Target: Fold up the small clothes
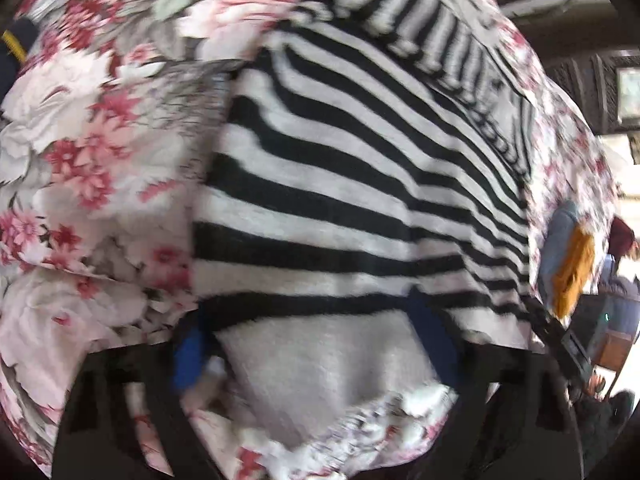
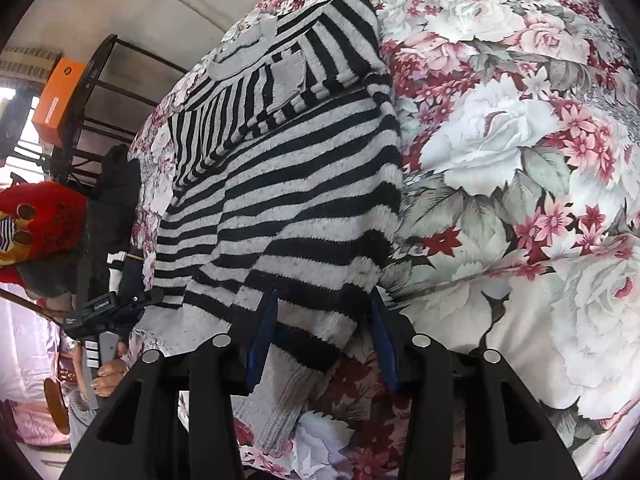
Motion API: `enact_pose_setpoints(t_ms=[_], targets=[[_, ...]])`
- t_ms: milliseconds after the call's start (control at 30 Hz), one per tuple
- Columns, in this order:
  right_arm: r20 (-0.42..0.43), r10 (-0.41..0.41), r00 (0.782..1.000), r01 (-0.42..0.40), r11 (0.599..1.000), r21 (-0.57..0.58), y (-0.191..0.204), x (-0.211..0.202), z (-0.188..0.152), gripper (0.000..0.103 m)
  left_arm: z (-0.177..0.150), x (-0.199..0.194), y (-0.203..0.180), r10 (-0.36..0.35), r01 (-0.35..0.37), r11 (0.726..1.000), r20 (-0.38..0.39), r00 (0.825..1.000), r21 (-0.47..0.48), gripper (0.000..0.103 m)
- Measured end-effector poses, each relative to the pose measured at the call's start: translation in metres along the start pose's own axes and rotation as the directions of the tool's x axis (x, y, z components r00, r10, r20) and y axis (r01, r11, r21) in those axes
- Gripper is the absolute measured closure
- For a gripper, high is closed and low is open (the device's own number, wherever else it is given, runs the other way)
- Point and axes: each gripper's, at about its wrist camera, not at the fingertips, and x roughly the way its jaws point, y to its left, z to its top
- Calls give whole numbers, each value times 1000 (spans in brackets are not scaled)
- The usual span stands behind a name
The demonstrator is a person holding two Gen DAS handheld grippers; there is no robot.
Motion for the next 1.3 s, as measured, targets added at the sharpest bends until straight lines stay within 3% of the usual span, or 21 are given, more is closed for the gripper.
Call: enact_pose_setpoints(t_ms=[100,133,200,233,300,467,533,600,633,667,700,833,1067,1233,1300], targets=[[-15,13,1000,-13,1000,4,1,6,2,58,2,9,-5,69,-69,997,-21,997,19,64],[-20,15,1000,-15,1000,7,1,9,3,60,4,13,-4,80,-79,997,-38,996,8,69],[-34,12,999,-11,1000,10,2,16,4,73,5,16,0,72,-73,997,-46,996,-17,75],[-38,15,999,-14,1000,11,3,17,4,74,5,13,0,67,-68,998,-37,997,-17,84],[-40,23,999,-23,1000,3,7,16,1,76,3,5,-4,68,-68,998,-11,998,0,88],[-64,29,998,-30,999,-13,16,18,-4,75,1,7,-8,125,-124,992,-25,992,38,86],[-70,8,998,-10,999,-36,21,20,-5,74,3,16,-6,152,-151,988,-51,987,15,64],[-70,3,998,-7,999,-49,24,21,-6,74,6,18,-3,155,-155,988,-56,986,-6,63],[-64,4,998,-7,999,-50,25,20,-6,78,6,16,-3,148,-149,989,-50,988,-7,73],[-44,11,999,-13,999,-42,25,18,-7,91,5,14,-4,136,-137,991,-42,990,-1,84],[-34,24,999,-25,999,-33,24,16,-7,92,4,10,-8,116,-115,993,-30,993,12,96],[53,122,991,-125,991,52,11,-2,0,94,-4,-10,-15,128,-130,990,31,991,62,98],[145,226,963,-248,957,151,-8,-29,-3,94,-35,-44,-6,-27,26,1000,94,995,17,98],[157,274,949,-300,937,176,-20,-46,-16,94,-70,-47,-2,-73,73,997,83,994,0,98],[112,244,963,-260,951,165,-21,-45,-24,94,-75,-49,3,-64,66,997,62,996,-29,98]])
